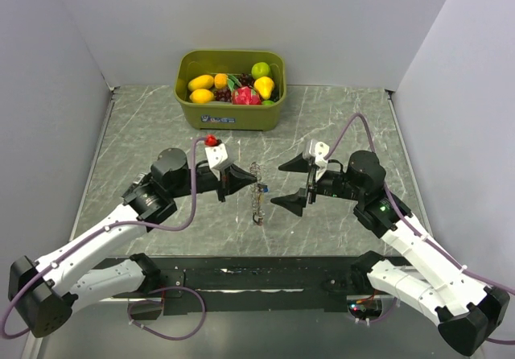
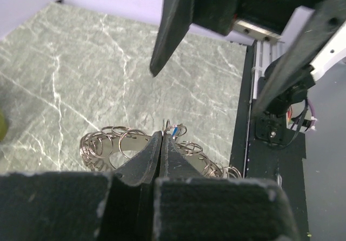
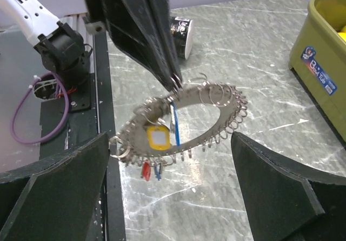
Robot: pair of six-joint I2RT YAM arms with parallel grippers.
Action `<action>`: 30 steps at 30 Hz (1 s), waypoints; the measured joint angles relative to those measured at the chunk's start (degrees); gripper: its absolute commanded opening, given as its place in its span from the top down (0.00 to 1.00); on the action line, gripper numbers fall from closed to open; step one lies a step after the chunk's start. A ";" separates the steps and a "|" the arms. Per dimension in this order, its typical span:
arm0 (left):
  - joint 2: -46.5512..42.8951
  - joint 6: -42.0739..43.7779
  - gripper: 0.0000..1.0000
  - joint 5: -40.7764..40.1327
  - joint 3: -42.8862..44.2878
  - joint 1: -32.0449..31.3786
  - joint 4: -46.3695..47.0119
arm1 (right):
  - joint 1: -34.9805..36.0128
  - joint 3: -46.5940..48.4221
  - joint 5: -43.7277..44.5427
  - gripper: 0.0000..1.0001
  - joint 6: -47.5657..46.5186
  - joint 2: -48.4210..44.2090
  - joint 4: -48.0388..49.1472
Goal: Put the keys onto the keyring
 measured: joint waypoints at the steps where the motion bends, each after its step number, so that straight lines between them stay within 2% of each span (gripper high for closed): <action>1: 0.52 0.00 0.99 -0.20 0.00 0.00 -0.02 | 0.00 0.00 0.02 0.00 0.02 0.00 0.00; 15: 10.10 -0.22 0.99 -2.12 1.36 0.00 0.90 | 0.00 -0.13 1.01 0.00 0.17 -0.22 -0.63; 25: 26.01 -1.95 0.99 -2.08 13.33 0.00 7.04 | 0.00 -0.13 4.63 0.00 0.39 -2.38 -2.93; 30: 30.10 -4.07 0.99 -2.47 14.58 0.00 12.13 | 0.00 -0.17 10.16 0.00 1.62 -6.73 -3.26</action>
